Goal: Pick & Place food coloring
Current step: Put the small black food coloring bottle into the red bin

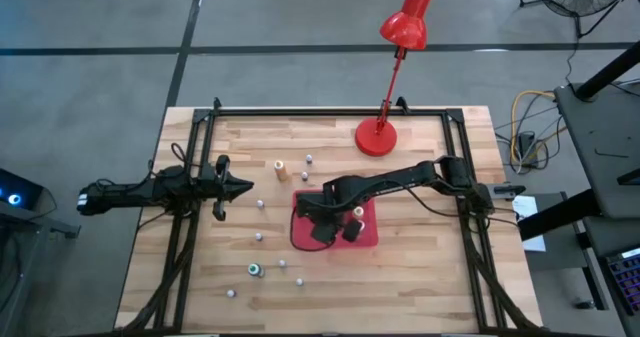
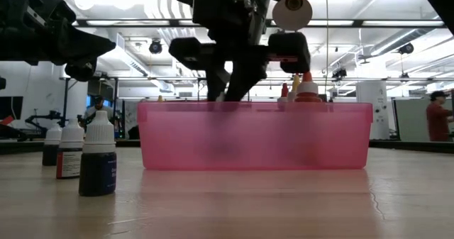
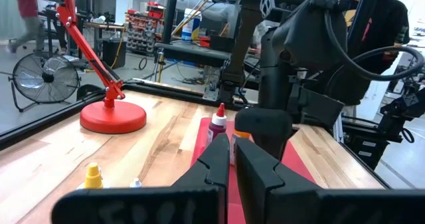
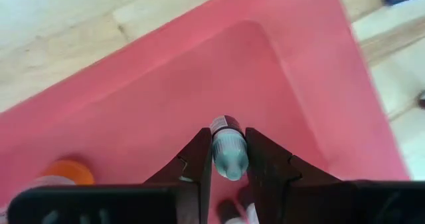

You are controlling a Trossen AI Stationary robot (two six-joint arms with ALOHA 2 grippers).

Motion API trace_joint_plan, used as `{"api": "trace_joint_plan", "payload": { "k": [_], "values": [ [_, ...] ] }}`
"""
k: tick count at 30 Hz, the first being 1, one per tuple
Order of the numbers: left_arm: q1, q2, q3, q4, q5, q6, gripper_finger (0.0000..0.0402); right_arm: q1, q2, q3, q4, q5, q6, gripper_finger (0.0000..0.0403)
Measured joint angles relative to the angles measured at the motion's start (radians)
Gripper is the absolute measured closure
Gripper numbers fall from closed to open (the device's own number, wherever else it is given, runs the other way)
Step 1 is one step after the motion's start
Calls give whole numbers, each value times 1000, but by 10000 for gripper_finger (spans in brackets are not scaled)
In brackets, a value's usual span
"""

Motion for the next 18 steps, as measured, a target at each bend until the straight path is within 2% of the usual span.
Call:
{"api": "trace_joint_plan", "payload": {
  "k": [18],
  "values": [
    [0, 0, 0, 0, 0, 0, 402, -2, 0, 8, 0, -4, 101, 337]
  ]
}}
